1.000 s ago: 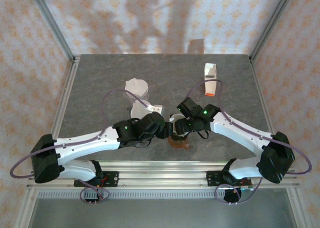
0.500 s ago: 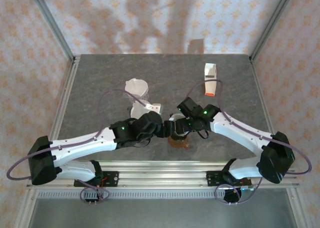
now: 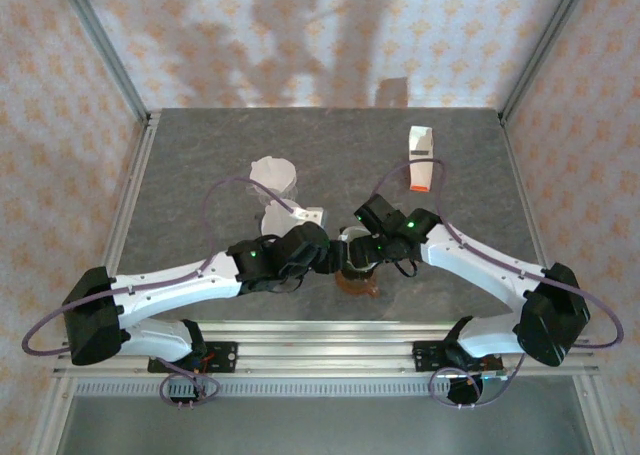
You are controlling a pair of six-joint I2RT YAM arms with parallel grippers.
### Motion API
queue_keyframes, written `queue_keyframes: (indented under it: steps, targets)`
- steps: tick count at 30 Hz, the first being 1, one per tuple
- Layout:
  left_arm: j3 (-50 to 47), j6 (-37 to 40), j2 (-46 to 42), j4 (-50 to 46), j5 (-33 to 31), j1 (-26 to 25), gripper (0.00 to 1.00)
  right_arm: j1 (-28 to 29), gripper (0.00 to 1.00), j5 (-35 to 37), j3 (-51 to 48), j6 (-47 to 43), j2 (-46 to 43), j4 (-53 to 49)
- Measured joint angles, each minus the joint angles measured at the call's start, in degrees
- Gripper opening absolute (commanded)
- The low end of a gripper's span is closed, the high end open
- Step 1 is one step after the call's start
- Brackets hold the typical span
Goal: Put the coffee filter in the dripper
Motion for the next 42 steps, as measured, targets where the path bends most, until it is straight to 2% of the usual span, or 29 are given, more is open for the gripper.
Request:
queue_keyframes:
  steps: [9, 15, 22, 42]
  targets:
    - [0.0, -0.4, 0.0, 0.0, 0.0, 0.3, 0.48, 0.0, 0.89, -0.3, -0.1, 0.2, 0.0, 0.6]
    - [0.0, -0.4, 0.0, 0.0, 0.1, 0.3, 0.45, 0.0, 0.90, -0.4, -0.1, 0.2, -0.1, 0.8]
    - [0.0, -0.4, 0.0, -0.1, 0.0, 0.3, 0.45, 0.0, 0.90, -0.1, -0.2, 0.5, -2.1, 0.6]
    - [0.0, -0.4, 0.0, 0.0, 0.0, 0.3, 0.44, -0.3, 0.91, 2.9, -3.2, 3.1, -14.7, -2.1]
